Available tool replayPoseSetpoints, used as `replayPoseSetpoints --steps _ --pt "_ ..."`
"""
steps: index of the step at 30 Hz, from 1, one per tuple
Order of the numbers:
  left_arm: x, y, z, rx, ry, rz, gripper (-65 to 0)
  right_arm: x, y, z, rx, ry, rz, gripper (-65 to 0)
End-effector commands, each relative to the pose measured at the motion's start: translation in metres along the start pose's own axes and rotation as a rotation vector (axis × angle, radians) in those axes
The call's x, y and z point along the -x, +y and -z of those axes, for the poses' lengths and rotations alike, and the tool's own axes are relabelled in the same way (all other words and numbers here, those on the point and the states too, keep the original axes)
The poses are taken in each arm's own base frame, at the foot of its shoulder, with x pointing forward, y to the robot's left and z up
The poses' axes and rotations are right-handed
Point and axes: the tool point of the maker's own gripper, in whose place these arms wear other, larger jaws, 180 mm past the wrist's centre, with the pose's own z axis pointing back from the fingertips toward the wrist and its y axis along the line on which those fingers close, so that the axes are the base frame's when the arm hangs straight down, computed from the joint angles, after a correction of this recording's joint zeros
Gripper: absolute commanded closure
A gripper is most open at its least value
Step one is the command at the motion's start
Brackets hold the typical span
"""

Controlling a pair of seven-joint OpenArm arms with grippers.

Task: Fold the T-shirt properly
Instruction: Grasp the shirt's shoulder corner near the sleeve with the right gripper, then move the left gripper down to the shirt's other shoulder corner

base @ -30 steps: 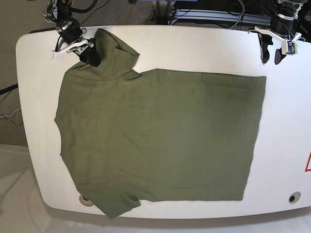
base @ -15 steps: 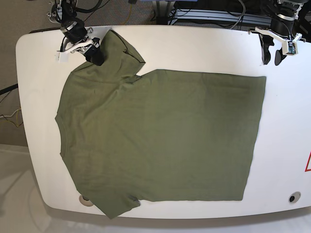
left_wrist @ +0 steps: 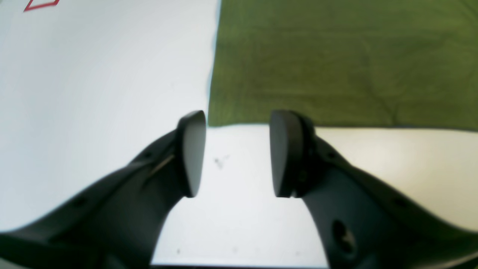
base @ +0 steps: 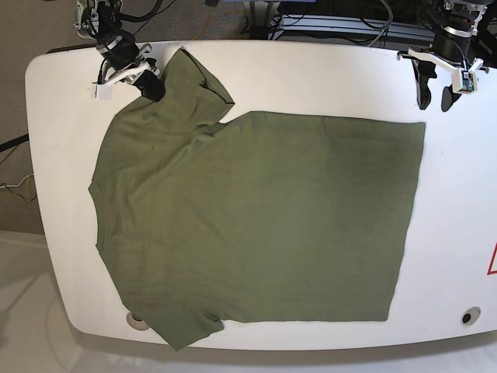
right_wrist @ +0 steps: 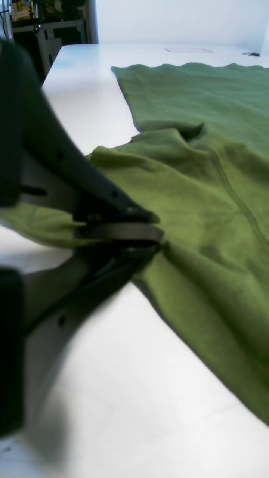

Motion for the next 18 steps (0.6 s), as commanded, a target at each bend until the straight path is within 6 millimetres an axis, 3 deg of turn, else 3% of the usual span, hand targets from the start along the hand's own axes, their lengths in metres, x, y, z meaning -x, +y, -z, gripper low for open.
replayPoseSetpoints --steps 1,6,10,12,16,18 --pt "-0.011 0.005 0.004 -0.006 -0.021 0.005 -31.9 -0.002 -0.004 -0.003 0.014 0.004 -0.008 0.0" --pt "-0.009 0.022 0.013 -0.047 -0.002 -0.013 -36.4 -0.001 -0.001 -0.003 0.004 0.006 -0.017 0.0" --pt "0.004 0.052 0.02 -0.112 0.036 -0.092 -35.7 -0.002 0.001 -0.002 0.001 0.007 -0.019 0.0" --pt "0.027 0.089 0.018 -0.197 0.096 -0.23 -35.7 -0.002 0.001 -0.001 0.002 0.007 -0.018 0.0" --pt "0.052 0.123 0.011 -0.268 0.142 -0.413 -32.9 -0.003 0.001 -0.001 0.0 0.007 -0.02 0.0" --pt "0.062 0.131 0.008 -0.28 0.156 -0.481 -31.8 -0.002 0.001 -0.001 0.001 0.006 -0.02 0.0"
